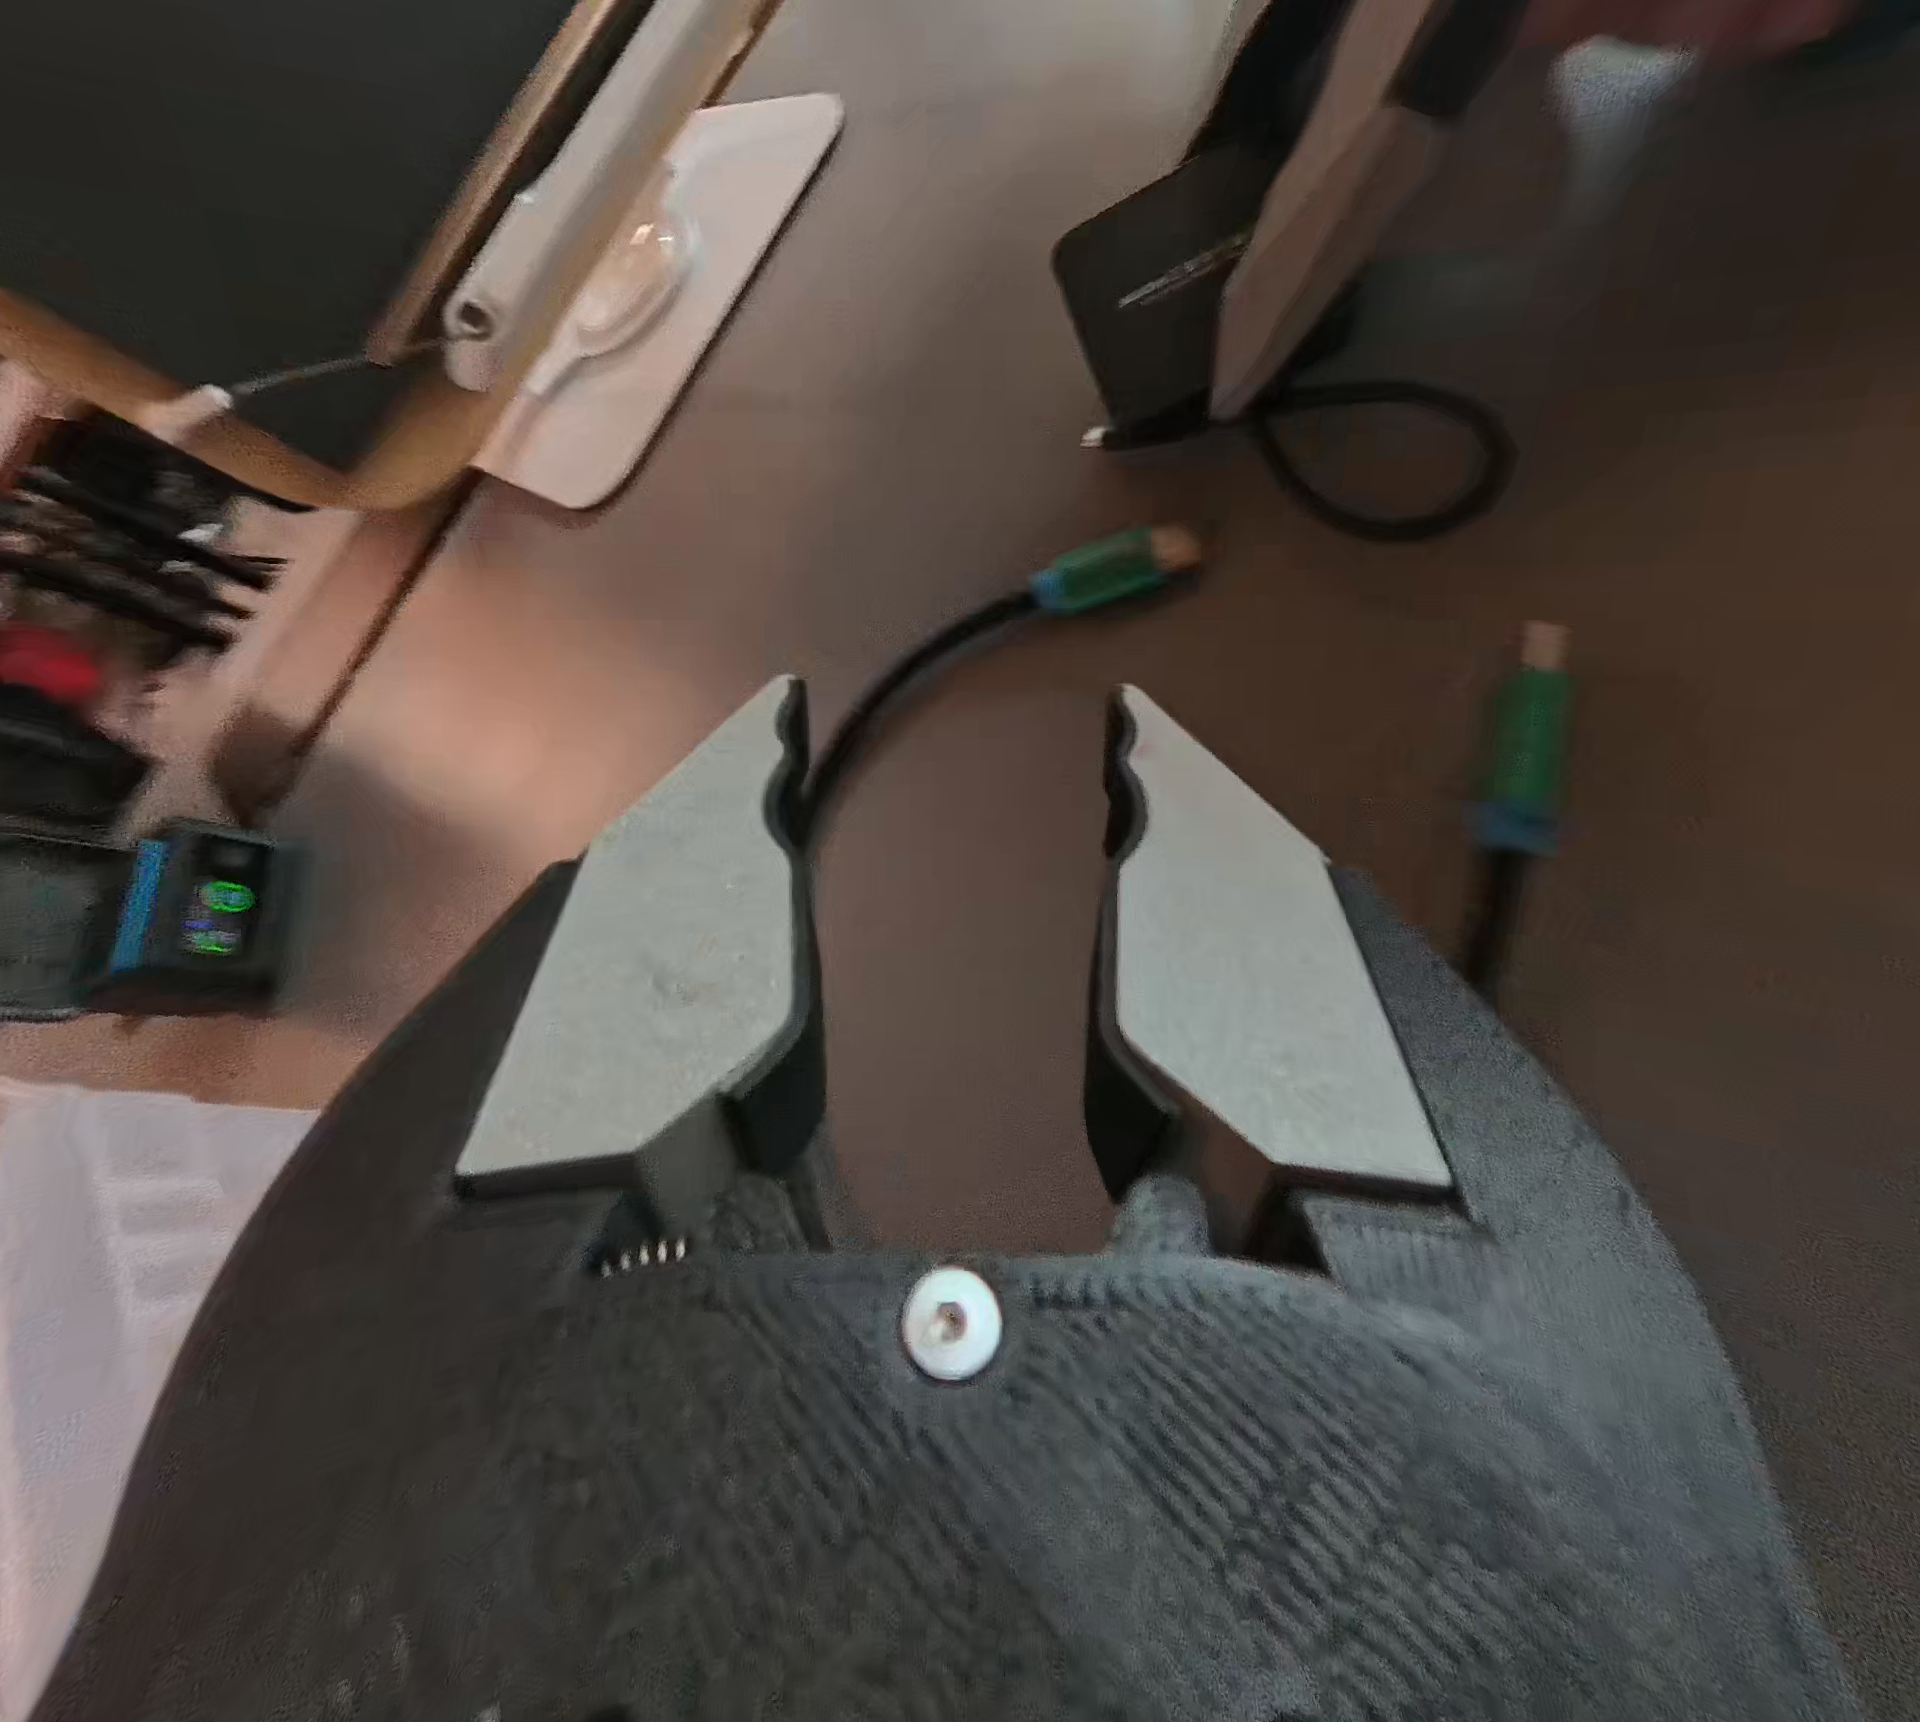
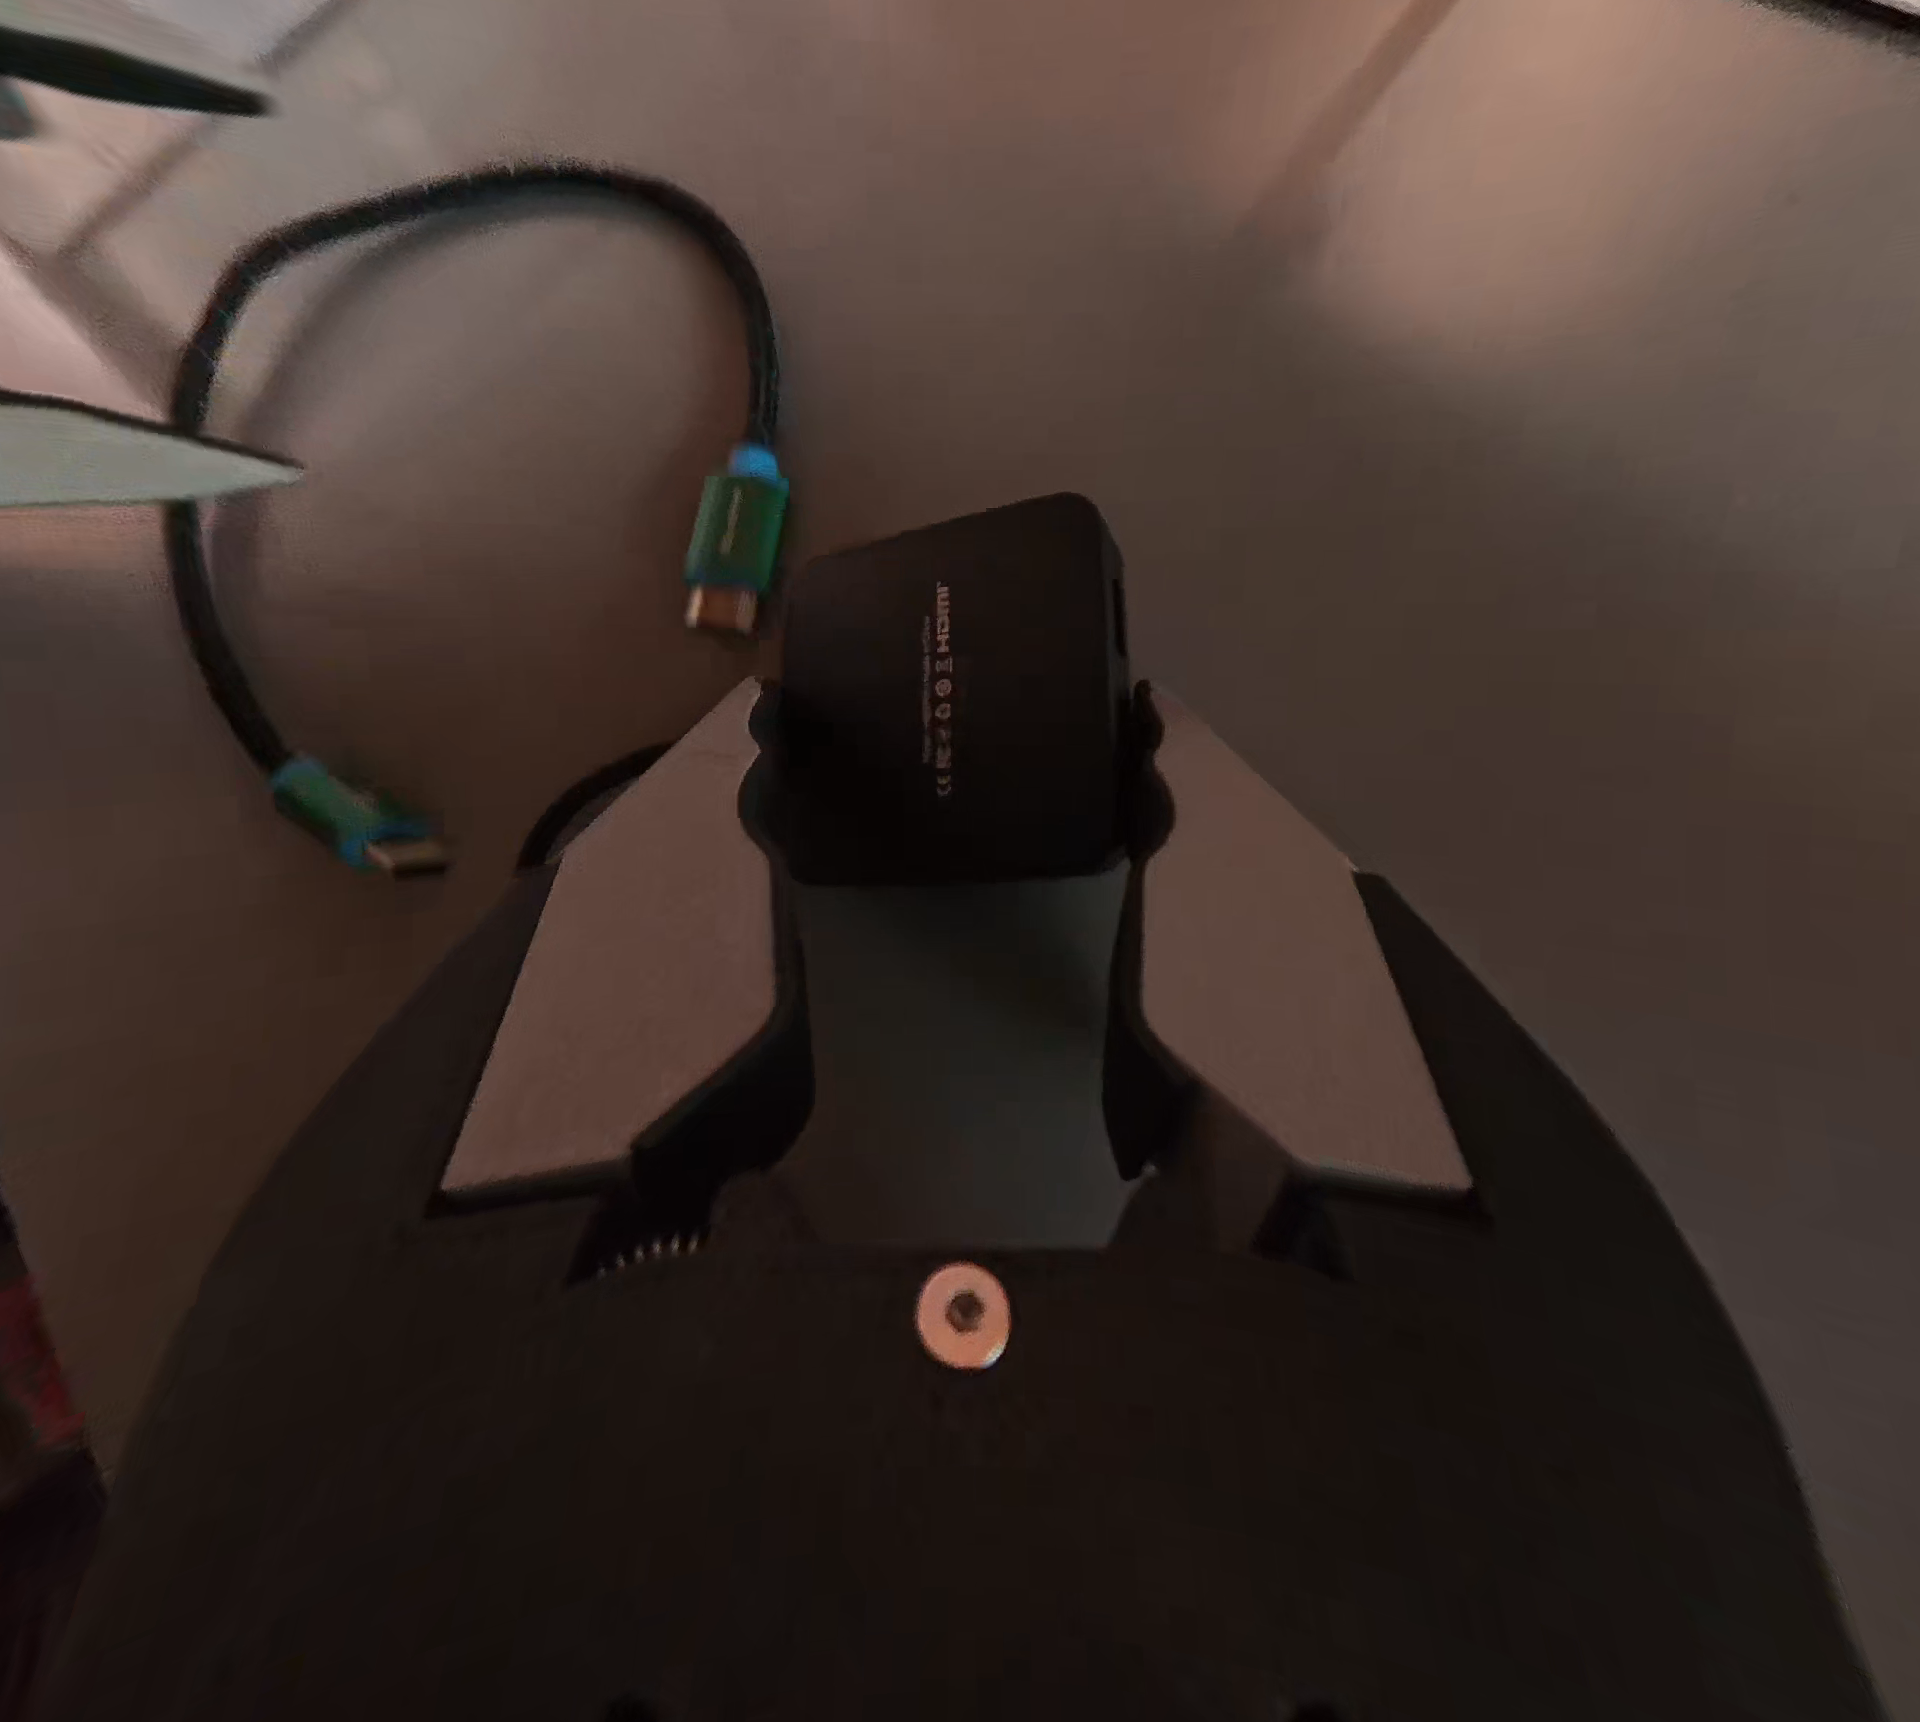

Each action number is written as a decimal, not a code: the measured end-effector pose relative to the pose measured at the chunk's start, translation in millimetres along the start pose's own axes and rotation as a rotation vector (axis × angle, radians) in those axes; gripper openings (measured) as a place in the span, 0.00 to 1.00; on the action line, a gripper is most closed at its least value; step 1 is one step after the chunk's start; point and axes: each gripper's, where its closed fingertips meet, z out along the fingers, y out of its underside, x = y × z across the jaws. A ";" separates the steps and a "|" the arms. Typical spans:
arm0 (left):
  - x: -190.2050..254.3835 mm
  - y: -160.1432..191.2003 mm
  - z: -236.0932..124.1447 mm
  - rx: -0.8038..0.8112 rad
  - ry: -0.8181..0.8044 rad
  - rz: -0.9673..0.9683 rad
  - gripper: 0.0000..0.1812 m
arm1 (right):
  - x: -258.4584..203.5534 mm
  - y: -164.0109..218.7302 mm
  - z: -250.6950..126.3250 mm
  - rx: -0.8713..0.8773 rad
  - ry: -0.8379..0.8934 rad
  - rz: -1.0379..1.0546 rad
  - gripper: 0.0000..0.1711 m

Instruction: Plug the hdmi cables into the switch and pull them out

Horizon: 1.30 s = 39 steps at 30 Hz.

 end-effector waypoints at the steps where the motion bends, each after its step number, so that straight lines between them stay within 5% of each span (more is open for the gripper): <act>1: -10.4 -0.8 13.4 -0.022 -0.043 0.040 0.32 | -0.5 -9.4 4.1 0.018 -0.040 0.028 0.38; 8: -46.4 -22.8 83.3 0.008 -0.202 0.218 0.33 | -1.5 -98.4 15.1 0.233 -0.252 0.102 0.37; 20: -45.4 -7.7 101.2 0.005 -0.188 0.253 0.31 | -9.2 -93.8 27.1 0.242 -0.381 0.151 0.37; 39: -57.0 -6.8 86.3 0.028 -0.229 0.210 0.23 | -3.0 -88.2 35.9 0.242 -0.285 0.121 0.37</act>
